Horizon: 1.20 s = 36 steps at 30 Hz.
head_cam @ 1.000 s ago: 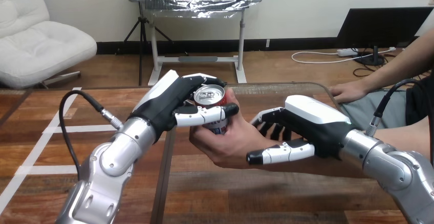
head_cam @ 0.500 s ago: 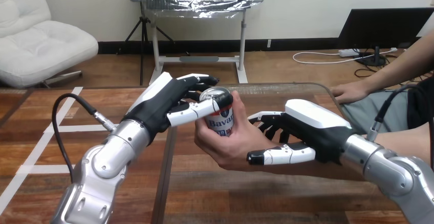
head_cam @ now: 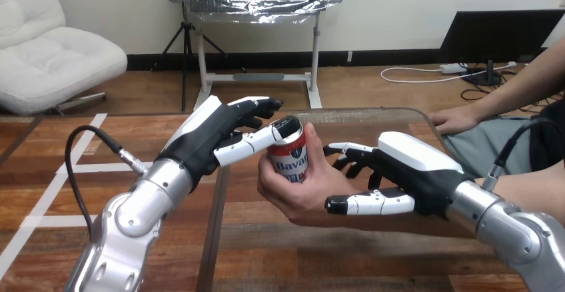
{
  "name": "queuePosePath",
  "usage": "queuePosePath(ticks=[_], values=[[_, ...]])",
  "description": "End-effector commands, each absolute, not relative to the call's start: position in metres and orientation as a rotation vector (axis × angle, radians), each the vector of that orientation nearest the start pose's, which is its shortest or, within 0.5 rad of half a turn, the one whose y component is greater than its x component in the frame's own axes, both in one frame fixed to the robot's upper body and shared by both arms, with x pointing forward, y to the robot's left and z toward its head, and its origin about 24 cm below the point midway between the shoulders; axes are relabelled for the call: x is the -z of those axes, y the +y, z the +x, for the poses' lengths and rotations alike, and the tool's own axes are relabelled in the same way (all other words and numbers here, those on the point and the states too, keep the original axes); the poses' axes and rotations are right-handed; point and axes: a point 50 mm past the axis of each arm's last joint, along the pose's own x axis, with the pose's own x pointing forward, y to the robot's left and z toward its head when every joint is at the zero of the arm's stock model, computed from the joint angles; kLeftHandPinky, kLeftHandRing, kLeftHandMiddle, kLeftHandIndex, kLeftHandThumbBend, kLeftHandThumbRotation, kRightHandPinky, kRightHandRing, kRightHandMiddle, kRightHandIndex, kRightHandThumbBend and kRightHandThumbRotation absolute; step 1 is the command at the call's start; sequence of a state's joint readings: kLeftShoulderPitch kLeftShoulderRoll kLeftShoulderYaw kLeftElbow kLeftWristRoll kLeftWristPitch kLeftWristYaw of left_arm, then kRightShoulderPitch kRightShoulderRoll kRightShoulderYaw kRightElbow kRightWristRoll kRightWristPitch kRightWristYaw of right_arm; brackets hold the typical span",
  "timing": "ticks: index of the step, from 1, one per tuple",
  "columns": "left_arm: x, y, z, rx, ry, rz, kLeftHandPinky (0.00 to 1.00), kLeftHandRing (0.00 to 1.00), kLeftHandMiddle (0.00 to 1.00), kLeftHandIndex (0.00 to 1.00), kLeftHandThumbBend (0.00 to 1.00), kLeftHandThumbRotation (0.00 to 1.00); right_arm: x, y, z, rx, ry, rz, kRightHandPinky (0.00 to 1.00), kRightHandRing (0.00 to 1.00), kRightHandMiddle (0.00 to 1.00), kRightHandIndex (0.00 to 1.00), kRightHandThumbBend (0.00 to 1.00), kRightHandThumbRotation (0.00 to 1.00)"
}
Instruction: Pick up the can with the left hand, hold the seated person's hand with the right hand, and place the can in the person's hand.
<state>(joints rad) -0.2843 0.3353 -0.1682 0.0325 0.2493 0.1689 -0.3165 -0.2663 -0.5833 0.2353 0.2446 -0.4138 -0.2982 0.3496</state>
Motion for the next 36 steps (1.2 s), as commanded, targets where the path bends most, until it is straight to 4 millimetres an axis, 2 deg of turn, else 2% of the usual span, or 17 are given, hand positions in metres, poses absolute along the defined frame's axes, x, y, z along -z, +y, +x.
queuePosePath(ticks=[1,14,20,26,36], values=[[-0.105,0.155,0.301,0.364,-0.067,0.616,0.80,0.87,0.87,0.86,0.78,0.86,-0.065,-0.182,0.286,-0.588,-0.098,-0.970,0.64,0.85,0.88,0.93,1.00,1.00],[-0.108,0.160,0.290,0.301,-0.102,0.543,0.78,0.87,0.87,0.86,0.76,0.94,-0.063,-0.185,0.280,-0.492,-0.121,-0.772,0.75,0.91,0.94,0.98,1.00,1.00],[-0.113,0.160,0.283,0.269,-0.134,0.519,0.77,0.86,0.87,0.85,0.69,0.98,-0.064,-0.186,0.278,-0.438,-0.136,-0.700,0.82,0.93,0.96,0.99,1.00,1.00],[-0.120,0.160,0.273,0.228,-0.178,0.481,0.76,0.85,0.86,0.84,0.57,1.00,-0.063,-0.187,0.276,-0.376,-0.168,-0.567,0.87,0.94,0.96,0.98,1.00,1.00],[-0.130,0.161,0.258,0.184,-0.237,0.426,0.74,0.83,0.84,0.83,0.38,1.00,-0.064,-0.189,0.271,-0.302,-0.253,-0.415,0.85,0.92,0.94,0.95,0.94,1.00]])
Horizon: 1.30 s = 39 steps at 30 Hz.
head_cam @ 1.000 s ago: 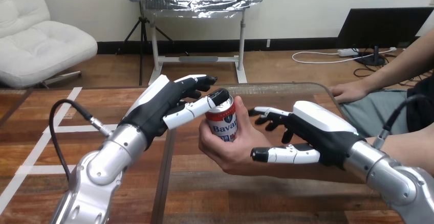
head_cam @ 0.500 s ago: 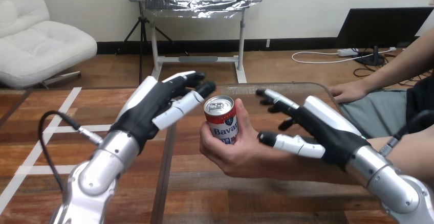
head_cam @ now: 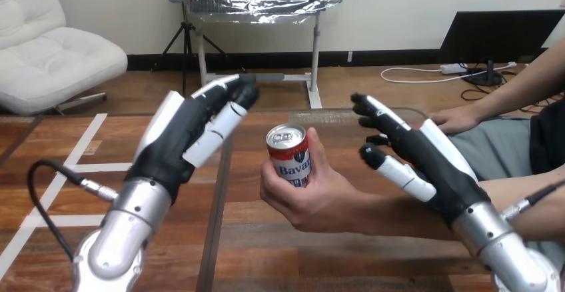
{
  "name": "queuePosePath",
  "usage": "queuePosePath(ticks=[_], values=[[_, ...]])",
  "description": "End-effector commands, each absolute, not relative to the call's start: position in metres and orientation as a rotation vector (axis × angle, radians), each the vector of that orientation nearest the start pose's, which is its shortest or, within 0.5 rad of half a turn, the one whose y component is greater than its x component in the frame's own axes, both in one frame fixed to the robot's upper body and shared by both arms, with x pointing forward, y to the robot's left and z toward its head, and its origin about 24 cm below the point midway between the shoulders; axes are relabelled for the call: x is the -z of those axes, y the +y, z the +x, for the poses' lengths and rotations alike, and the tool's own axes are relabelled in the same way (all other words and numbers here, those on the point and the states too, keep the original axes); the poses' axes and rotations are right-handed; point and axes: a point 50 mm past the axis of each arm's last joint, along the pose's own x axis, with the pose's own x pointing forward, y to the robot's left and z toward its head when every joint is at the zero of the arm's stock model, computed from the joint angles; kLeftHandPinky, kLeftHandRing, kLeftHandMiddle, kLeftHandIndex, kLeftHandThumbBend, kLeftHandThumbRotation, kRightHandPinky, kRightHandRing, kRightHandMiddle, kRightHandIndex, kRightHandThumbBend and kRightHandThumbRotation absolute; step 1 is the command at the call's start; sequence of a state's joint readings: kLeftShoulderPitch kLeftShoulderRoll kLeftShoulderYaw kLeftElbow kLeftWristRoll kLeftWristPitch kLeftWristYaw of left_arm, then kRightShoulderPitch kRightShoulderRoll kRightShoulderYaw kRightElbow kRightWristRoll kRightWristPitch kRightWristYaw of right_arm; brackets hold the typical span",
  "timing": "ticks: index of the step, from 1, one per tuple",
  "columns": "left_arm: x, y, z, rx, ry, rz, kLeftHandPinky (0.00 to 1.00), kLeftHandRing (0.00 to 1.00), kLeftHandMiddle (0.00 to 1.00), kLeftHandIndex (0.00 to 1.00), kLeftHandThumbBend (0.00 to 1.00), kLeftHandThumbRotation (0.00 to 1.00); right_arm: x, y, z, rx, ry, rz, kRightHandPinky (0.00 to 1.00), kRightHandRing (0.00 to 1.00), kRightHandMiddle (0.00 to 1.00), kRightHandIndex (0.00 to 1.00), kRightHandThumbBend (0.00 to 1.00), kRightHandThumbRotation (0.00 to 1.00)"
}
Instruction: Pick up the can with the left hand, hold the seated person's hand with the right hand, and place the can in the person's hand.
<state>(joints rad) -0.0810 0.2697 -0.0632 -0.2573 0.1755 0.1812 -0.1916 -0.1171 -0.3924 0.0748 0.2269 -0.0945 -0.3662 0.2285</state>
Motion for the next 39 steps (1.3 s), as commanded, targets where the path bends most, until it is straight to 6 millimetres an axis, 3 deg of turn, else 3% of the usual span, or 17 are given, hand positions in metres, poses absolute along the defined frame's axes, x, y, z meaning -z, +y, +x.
queuePosePath(ticks=[1,8,14,29,39], values=[[-0.130,0.161,0.257,0.181,-0.239,0.423,0.73,0.82,0.83,0.83,0.36,1.00,-0.064,-0.189,0.271,-0.297,-0.259,-0.406,0.85,0.92,0.94,0.95,0.94,1.00],[-0.138,0.163,0.244,0.143,-0.284,0.358,0.71,0.79,0.81,0.81,0.34,1.00,-0.067,-0.186,0.264,-0.277,-0.290,-0.243,0.85,0.91,0.93,0.94,0.99,1.00],[-0.144,0.163,0.233,0.122,-0.319,0.283,0.70,0.77,0.81,0.81,0.52,1.00,-0.074,-0.183,0.257,-0.278,-0.357,-0.125,0.84,0.89,0.91,0.92,0.99,1.00],[-0.152,0.163,0.210,0.062,-0.385,0.152,0.61,0.75,0.77,0.79,0.71,1.00,-0.086,-0.177,0.236,-0.280,-0.424,-0.016,0.79,0.85,0.87,0.87,0.99,1.00],[-0.153,0.164,0.196,0.031,-0.405,0.082,0.58,0.74,0.76,0.76,0.72,1.00,-0.095,-0.173,0.219,-0.309,-0.487,0.033,0.77,0.84,0.86,0.86,0.95,1.00]])
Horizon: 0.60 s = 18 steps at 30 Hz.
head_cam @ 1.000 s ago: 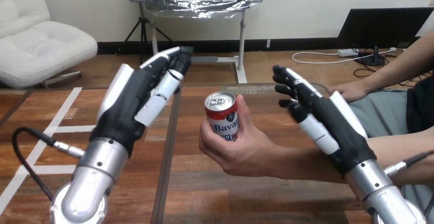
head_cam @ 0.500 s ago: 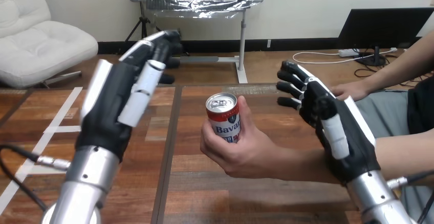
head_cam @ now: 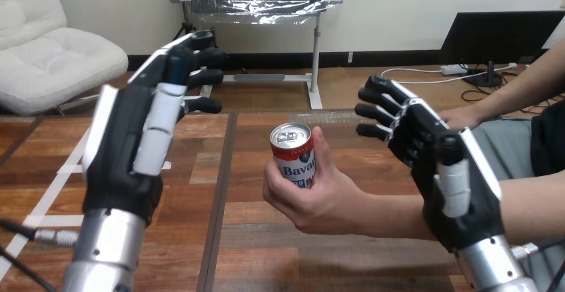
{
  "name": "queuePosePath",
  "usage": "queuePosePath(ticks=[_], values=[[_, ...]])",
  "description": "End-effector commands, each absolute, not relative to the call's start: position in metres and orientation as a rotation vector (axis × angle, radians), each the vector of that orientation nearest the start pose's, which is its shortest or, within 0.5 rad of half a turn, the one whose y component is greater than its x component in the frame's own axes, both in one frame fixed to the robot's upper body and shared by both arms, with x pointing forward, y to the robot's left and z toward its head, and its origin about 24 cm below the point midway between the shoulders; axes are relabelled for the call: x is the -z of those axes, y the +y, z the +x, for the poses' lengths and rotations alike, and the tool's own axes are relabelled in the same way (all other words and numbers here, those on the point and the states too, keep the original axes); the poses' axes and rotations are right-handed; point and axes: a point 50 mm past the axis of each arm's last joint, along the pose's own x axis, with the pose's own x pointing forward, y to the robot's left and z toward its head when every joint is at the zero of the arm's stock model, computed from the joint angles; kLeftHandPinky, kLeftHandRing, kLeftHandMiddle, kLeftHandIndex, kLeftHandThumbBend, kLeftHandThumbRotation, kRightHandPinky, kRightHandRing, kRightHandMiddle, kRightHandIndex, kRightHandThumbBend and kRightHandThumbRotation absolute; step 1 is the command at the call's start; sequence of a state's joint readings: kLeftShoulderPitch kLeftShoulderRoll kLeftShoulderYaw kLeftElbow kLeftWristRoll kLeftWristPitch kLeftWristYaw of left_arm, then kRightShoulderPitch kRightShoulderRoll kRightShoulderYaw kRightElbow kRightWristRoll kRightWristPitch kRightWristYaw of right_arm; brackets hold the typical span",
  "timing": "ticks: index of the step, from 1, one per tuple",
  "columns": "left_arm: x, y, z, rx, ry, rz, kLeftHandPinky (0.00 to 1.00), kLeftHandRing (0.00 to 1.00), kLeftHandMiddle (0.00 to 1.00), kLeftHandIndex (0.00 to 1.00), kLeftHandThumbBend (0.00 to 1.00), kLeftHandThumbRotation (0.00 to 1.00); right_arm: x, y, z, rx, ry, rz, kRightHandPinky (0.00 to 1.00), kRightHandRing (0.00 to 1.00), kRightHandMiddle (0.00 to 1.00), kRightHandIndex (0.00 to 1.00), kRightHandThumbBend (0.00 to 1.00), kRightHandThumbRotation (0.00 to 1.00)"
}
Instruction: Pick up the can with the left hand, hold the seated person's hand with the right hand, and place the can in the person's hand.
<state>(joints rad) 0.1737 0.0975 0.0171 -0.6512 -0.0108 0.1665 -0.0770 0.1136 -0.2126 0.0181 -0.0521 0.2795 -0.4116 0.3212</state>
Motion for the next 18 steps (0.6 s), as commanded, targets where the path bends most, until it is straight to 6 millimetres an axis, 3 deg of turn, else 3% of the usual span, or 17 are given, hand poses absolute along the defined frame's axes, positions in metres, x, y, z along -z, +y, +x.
queuePosePath(ticks=[1,10,14,16,18], values=[[-0.153,0.164,0.194,0.028,-0.405,0.072,0.58,0.74,0.76,0.76,0.71,1.00,-0.096,-0.172,0.217,-0.313,-0.493,0.036,0.77,0.84,0.86,0.86,0.95,1.00],[-0.151,0.164,0.185,-0.002,-0.390,0.028,0.56,0.74,0.75,0.75,0.73,1.00,-0.102,-0.170,0.203,-0.326,-0.522,0.056,0.76,0.83,0.86,0.86,0.96,1.00],[-0.148,0.164,0.183,-0.008,-0.388,0.022,0.55,0.73,0.74,0.74,0.68,1.00,-0.104,-0.170,0.197,-0.329,-0.531,0.058,0.76,0.83,0.85,0.86,0.96,1.00],[-0.147,0.164,0.183,-0.011,-0.385,0.014,0.49,0.73,0.74,0.74,0.65,1.00,-0.104,-0.170,0.195,-0.328,-0.534,0.059,0.76,0.83,0.85,0.85,0.96,1.00],[-0.145,0.164,0.182,-0.013,-0.382,0.005,0.31,0.72,0.74,0.73,0.63,1.00,-0.104,-0.170,0.192,-0.328,-0.536,0.061,0.76,0.83,0.85,0.85,0.95,1.00]])
